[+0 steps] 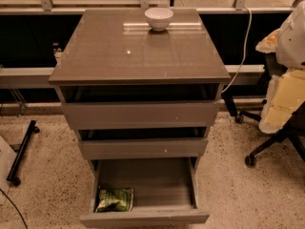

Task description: Pick green jalapeno chip bag from bottom drawer and place on counter

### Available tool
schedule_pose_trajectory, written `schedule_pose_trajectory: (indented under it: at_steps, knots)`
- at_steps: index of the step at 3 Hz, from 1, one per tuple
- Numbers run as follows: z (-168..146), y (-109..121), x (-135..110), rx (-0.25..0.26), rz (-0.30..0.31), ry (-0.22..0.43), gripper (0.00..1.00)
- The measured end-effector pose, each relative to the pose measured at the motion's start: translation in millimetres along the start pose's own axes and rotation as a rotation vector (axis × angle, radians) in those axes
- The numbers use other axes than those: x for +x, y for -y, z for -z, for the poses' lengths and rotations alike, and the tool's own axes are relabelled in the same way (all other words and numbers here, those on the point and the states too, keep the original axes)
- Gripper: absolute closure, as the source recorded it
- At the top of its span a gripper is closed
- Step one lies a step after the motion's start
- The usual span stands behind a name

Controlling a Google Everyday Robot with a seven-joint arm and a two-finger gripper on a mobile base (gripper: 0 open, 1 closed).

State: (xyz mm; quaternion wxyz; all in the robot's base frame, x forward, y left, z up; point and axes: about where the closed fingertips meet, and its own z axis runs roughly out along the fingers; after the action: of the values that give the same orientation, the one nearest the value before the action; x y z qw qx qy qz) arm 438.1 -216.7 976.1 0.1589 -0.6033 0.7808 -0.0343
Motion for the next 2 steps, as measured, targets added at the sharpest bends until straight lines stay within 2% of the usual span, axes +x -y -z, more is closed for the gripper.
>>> schedule_pose_trajectory:
  at_steps: [1,2]
  knots:
    - [0.0,0.0,0.0,0.000,0.000,0.000,0.00]
    - [-8.1,-2.6,-7.9,0.011,0.004,0.035,0.00]
